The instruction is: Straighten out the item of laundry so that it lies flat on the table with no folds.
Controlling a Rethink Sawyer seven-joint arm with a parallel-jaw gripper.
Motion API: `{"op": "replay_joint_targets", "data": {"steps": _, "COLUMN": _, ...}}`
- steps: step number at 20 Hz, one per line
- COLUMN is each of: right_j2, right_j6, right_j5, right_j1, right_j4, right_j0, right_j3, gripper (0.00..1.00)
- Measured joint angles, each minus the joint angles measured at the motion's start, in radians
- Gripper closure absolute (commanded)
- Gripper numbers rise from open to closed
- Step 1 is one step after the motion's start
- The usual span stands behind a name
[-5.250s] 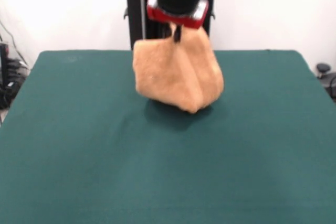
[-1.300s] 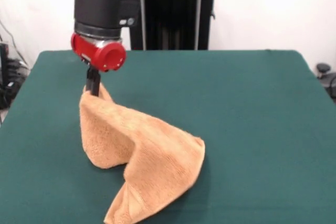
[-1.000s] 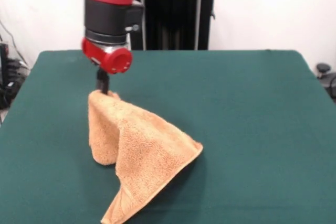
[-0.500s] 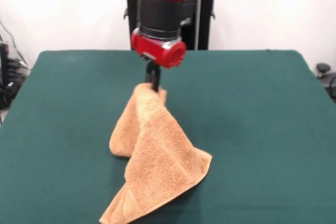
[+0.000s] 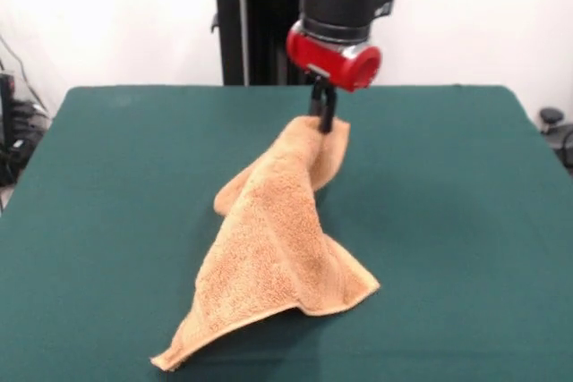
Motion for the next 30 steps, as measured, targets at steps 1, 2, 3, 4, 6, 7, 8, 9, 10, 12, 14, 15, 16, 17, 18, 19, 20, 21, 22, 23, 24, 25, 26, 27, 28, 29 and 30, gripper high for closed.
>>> {"op": "replay_joint_targets", "data": {"steps": 1, "right_j2": 0.001, "right_j6": 0.015, "right_j5": 0.000, "right_j1": -0.005, "right_j4": 0.009, "right_j0": 0.006, "right_j3": 0.004, "gripper": 1.00}}
{"op": "replay_joint_targets", "data": {"steps": 2, "right_j2": 0.001, "right_j6": 0.027, "right_j5": 0.000, "right_j1": -0.008, "right_j4": 0.015, "right_j0": 0.009, "right_j3": 0.008, "gripper": 1.00}}
{"op": "replay_joint_targets", "data": {"steps": 3, "right_j2": 0.001, "right_j6": 0.046, "right_j5": 0.000, "right_j1": -0.014, "right_j4": 0.023, "right_j0": 0.010, "right_j3": 0.015, "gripper": 1.00}}
{"op": "replay_joint_targets", "data": {"steps": 4, "right_j2": 0.001, "right_j6": 0.054, "right_j5": 0.000, "right_j1": -0.015, "right_j4": 0.026, "right_j0": 0.010, "right_j3": 0.018, "gripper": 1.00}}
{"op": "replay_joint_targets", "data": {"steps": 6, "right_j2": -0.003, "right_j6": 0.079, "right_j5": 0.000, "right_j1": -0.014, "right_j4": 0.031, "right_j0": 0.012, "right_j3": 0.026, "gripper": 1.00}}
{"op": "replay_joint_targets", "data": {"steps": 7, "right_j2": -0.004, "right_j6": 0.082, "right_j5": 0.000, "right_j1": -0.014, "right_j4": 0.031, "right_j0": 0.013, "right_j3": 0.027, "gripper": 1.00}}
{"op": "replay_joint_targets", "data": {"steps": 8, "right_j2": -0.007, "right_j6": 0.095, "right_j5": 0.000, "right_j1": -0.013, "right_j4": 0.032, "right_j0": 0.019, "right_j3": 0.029, "gripper": 1.00}}
{"op": "replay_joint_targets", "data": {"steps": 9, "right_j2": -0.010, "right_j6": 0.099, "right_j5": 0.000, "right_j1": -0.012, "right_j4": 0.032, "right_j0": 0.022, "right_j3": 0.029, "gripper": 1.00}}
{"op": "replay_joint_targets", "data": {"steps": 10, "right_j2": -0.013, "right_j6": 0.103, "right_j5": 0.000, "right_j1": -0.012, "right_j4": 0.032, "right_j0": 0.027, "right_j3": 0.029, "gripper": 1.00}}
{"op": "replay_joint_targets", "data": {"steps": 12, "right_j2": -0.037, "right_j6": 0.116, "right_j5": 0.007, "right_j1": -0.011, "right_j4": 0.032, "right_j0": 0.057, "right_j3": 0.028, "gripper": 1.00}}
{"op": "replay_joint_targets", "data": {"steps": 14, "right_j2": -0.074, "right_j6": 0.133, "right_j5": 0.031, "right_j1": -0.008, "right_j4": 0.032, "right_j0": 0.098, "right_j3": 0.022, "gripper": 1.00}}
{"op": "replay_joint_targets", "data": {"steps": 15, "right_j2": -0.099, "right_j6": 0.144, "right_j5": 0.052, "right_j1": -0.005, "right_j4": 0.032, "right_j0": 0.127, "right_j3": 0.014, "gripper": 1.00}}
{"op": "replay_joint_targets", "data": {"steps": 16, "right_j2": -0.122, "right_j6": 0.157, "right_j5": 0.078, "right_j1": -0.004, "right_j4": 0.032, "right_j0": 0.158, "right_j3": 0.007, "gripper": 1.00}}
{"op": "replay_joint_targets", "data": {"steps": 17, "right_j2": -0.132, "right_j6": 0.170, "right_j5": 0.099, "right_j1": -0.008, "right_j4": 0.031, "right_j0": 0.180, "right_j3": 0.003, "gripper": 1.00}}
{"op": "replay_joint_targets", "data": {"steps": 18, "right_j2": -0.138, "right_j6": 0.179, "right_j5": 0.111, "right_j1": -0.009, "right_j4": 0.031, "right_j0": 0.194, "right_j3": -0.001, "gripper": 1.00}}
{"op": "replay_joint_targets", "data": {"steps": 19, "right_j2": -0.148, "right_j6": 0.184, "right_j5": 0.121, "right_j1": -0.005, "right_j4": 0.031, "right_j0": 0.206, "right_j3": -0.010, "gripper": 1.00}}
{"op": "replay_joint_targets", "data": {"steps": 20, "right_j2": -0.158, "right_j6": 0.189, "right_j5": 0.131, "right_j1": -0.001, "right_j4": 0.031, "right_j0": 0.217, "right_j3": -0.018, "gripper": 1.00}}
{"op": "replay_joint_targets", "data": {"steps": 21, "right_j2": -0.165, "right_j6": 0.192, "right_j5": 0.138, "right_j1": 0.002, "right_j4": 0.031, "right_j0": 0.224, "right_j3": -0.026, "gripper": 1.00}}
{"op": "replay_joint_targets", "data": {"steps": 22, "right_j2": -0.166, "right_j6": 0.193, "right_j5": 0.141, "right_j1": 0.003, "right_j4": 0.031, "right_j0": 0.226, "right_j3": -0.030, "gripper": 1.00}}
{"op": "replay_joint_targets", "data": {"steps": 23, "right_j2": -0.169, "right_j6": 0.195, "right_j5": 0.145, "right_j1": 0.006, "right_j4": 0.031, "right_j0": 0.227, "right_j3": -0.037, "gripper": 1.00}}
{"op": "replay_joint_targets", "data": {"steps": 24, "right_j2": -0.177, "right_j6": 0.195, "right_j5": 0.155, "right_j1": 0.016, "right_j4": 0.030, "right_j0": 0.228, "right_j3": -0.052, "gripper": 1.00}}
{"op": "replay_joint_targets", "data": {"steps": 25, "right_j2": -0.186, "right_j6": 0.195, "right_j5": 0.166, "right_j1": 0.023, "right_j4": 0.030, "right_j0": 0.230, "right_j3": -0.064, "gripper": 1.00}}
{"op": "replay_joint_targets", "data": {"steps": 26, "right_j2": -0.197, "right_j6": 0.196, "right_j5": 0.181, "right_j1": 0.032, "right_j4": 0.028, "right_j0": 0.232, "right_j3": -0.080, "gripper": 1.00}}
{"op": "replay_joint_targets", "data": {"steps": 27, "right_j2": -0.205, "right_j6": 0.197, "right_j5": 0.194, "right_j1": 0.041, "right_j4": 0.027, "right_j0": 0.231, "right_j3": -0.096, "gripper": 1.00}}
{"op": "replay_joint_targets", "data": {"steps": 28, "right_j2": -0.206, "right_j6": 0.198, "right_j5": 0.202, "right_j1": 0.047, "right_j4": 0.027, "right_j0": 0.226, "right_j3": -0.107, "gripper": 1.00}}
{"op": "replay_joint_targets", "data": {"steps": 29, "right_j2": -0.200, "right_j6": 0.198, "right_j5": 0.201, "right_j1": 0.054, "right_j4": 0.027, "right_j0": 0.208, "right_j3": -0.120, "gripper": 1.00}}
{"op": "replay_joint_targets", "data": {"steps": 30, "right_j2": -0.197, "right_j6": 0.198, "right_j5": 0.197, "right_j1": 0.058, "right_j4": 0.027, "right_j0": 0.199, "right_j3": -0.123, "gripper": 1.00}}
